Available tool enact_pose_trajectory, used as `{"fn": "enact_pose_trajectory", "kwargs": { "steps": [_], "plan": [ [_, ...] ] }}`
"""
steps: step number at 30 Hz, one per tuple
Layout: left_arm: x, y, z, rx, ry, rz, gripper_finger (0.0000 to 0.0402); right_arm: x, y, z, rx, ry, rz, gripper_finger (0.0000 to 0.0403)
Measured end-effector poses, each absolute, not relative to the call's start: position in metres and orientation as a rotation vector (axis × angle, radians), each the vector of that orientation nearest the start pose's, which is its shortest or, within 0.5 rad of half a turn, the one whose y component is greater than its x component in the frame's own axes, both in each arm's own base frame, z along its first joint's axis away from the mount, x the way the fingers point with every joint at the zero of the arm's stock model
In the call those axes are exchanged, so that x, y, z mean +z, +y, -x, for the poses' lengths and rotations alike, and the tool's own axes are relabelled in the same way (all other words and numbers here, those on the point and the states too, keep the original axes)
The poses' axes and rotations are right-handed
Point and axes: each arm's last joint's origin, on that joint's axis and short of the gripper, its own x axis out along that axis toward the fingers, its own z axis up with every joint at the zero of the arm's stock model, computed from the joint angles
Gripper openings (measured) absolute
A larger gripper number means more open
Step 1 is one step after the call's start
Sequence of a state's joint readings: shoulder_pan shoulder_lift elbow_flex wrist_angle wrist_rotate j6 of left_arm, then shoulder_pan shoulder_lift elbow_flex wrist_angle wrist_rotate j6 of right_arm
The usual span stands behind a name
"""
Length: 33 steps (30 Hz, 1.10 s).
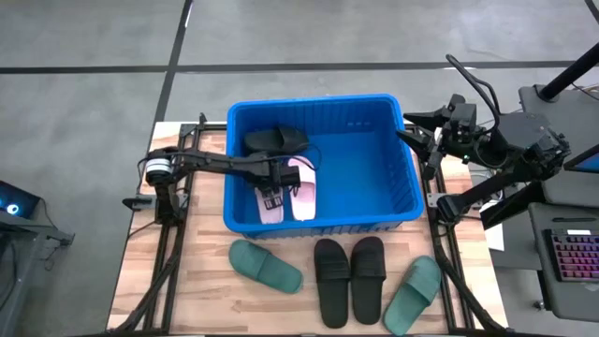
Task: Pick and place slides into bin
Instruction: Put the pink slide into the blue container, then put the green slide into the blue container
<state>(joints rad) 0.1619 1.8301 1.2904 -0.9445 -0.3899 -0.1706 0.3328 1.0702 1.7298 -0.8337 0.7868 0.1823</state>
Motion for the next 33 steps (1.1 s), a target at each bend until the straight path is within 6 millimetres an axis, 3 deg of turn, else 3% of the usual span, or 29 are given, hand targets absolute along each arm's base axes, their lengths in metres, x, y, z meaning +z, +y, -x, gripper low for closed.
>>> {"fn": "enact_pose_trajectory", "kwargs": {
  "steps": [8, 16, 28, 33],
  "plan": [
    [0.205, 0.067, -0.335, 0.424, 1.427, 0.011, 0.0223, 0.517, 0.025, -0.136, -0.464, 0.107, -0.086, 0.021],
    [0.225, 0.067, -0.336, 0.355, 1.383, 0.004, 0.028, 0.517, 0.025, -0.136, -0.464, 0.107, -0.086, 0.021],
    [0.237, 0.06, -0.334, 0.153, 1.431, 0.146, 0.029, 0.517, 0.025, -0.136, -0.464, 0.107, -0.086, 0.021],
    [0.26, 0.056, -0.334, 0.056, 1.348, 0.222, 0.029, 0.517, 0.025, -0.136, -0.464, 0.107, -0.086, 0.021]
  ]
}}
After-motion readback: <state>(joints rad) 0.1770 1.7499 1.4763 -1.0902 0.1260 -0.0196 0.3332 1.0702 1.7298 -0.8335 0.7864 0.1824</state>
